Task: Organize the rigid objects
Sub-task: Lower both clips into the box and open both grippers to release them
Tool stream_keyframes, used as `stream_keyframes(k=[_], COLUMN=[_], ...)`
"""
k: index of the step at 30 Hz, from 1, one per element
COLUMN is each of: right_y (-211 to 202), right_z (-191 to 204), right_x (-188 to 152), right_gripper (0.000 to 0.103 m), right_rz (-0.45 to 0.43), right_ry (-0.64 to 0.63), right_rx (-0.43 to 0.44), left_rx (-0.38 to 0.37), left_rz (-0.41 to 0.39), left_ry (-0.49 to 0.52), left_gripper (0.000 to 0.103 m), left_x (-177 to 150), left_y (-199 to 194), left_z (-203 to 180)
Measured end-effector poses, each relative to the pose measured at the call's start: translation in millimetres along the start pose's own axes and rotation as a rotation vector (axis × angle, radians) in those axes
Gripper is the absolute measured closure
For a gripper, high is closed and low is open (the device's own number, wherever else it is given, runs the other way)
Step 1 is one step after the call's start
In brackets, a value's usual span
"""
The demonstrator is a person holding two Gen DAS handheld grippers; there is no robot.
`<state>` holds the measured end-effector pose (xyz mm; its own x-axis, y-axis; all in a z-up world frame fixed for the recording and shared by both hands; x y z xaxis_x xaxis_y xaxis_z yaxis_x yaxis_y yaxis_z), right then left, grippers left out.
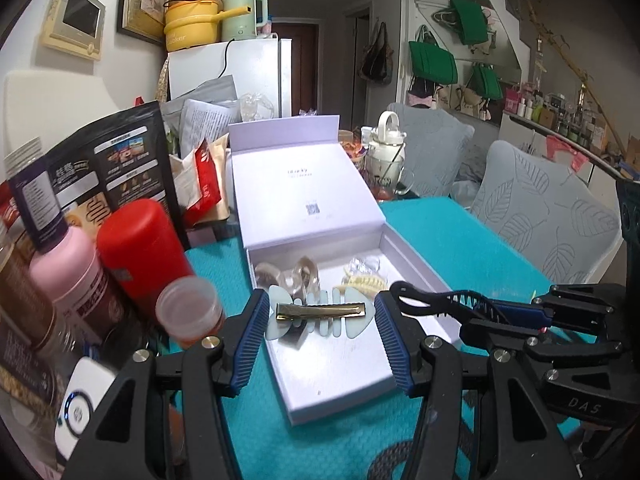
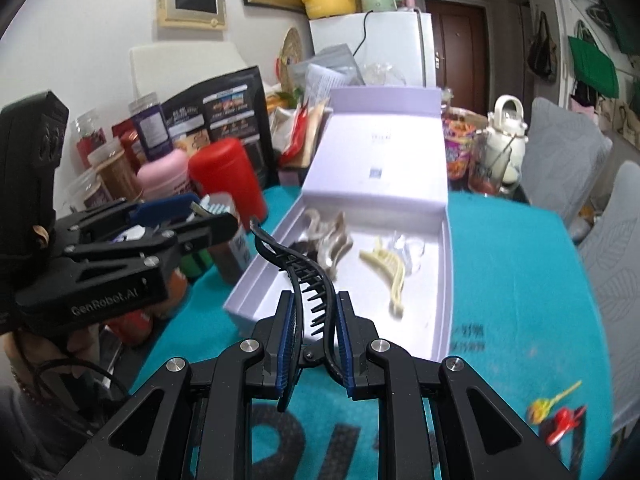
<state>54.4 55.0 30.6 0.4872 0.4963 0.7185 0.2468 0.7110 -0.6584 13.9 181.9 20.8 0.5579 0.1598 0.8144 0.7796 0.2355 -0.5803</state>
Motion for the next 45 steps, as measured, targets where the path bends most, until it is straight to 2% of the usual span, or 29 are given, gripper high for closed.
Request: stream_keyframes(k=[13, 22, 33, 45], right_y=[16, 37, 77, 120], right_z=[-35, -57, -85, -97], right_x=[57, 81, 84, 68], right_gripper=[0.083, 0.083, 0.083, 0.083], right_rz=[-0.052, -0.071, -0.043, 0.072], right_ry=[-0.002, 0.027, 0.074, 0.054], right_rx=[-0.032, -0.016, -0.003, -0.028], left_rx=[-0.002, -0.024, 0.007, 0.036], left_rz=[-0.045, -0.024, 0.022, 0.136], left_ry=[0.010, 0.033, 0.017, -0.004], left_gripper=[0.049, 0.049, 0.049, 0.049], left_x=[51, 64, 70, 49], left_y=[39, 70, 115, 166], left_z=[1, -4, 4, 9])
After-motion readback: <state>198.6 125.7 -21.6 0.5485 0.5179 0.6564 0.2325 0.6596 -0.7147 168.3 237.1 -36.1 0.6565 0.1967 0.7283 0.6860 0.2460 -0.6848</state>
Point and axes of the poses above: each gripper's, at about its wrist camera, not at the fingertips, and y roughly the way its jaws point, z to its left, x to its top, the point moved 6 cm from there along y, roughly the way its jaws point, and after that the axes turned 2 degrees about x, right-handed, at the moved point
